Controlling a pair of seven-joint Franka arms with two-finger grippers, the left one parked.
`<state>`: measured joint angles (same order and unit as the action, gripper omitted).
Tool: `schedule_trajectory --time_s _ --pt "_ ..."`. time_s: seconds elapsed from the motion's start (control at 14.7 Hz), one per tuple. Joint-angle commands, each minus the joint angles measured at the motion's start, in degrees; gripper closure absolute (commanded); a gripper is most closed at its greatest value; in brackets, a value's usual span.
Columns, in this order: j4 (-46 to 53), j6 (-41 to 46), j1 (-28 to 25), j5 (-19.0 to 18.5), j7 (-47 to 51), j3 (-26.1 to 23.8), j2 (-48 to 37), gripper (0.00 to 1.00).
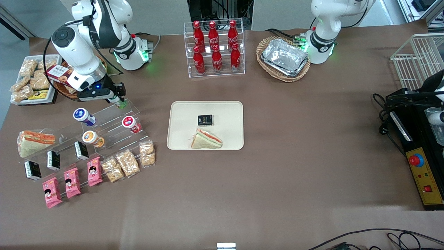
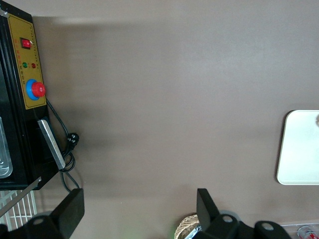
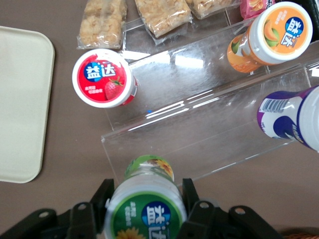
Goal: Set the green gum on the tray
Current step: 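Lift the green-label bottle up off the acrylic stand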
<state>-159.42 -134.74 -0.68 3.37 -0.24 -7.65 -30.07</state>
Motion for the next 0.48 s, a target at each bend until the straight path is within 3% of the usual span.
schedule_trajectory --time_s 0.0,0.41 --pt "0.42 -0.36 0.33 0.68 -0.37 0.09 0.1 0.51" --pt "12.7 17.19 1.21 0.68 -1.25 0.87 0.1 0.51"
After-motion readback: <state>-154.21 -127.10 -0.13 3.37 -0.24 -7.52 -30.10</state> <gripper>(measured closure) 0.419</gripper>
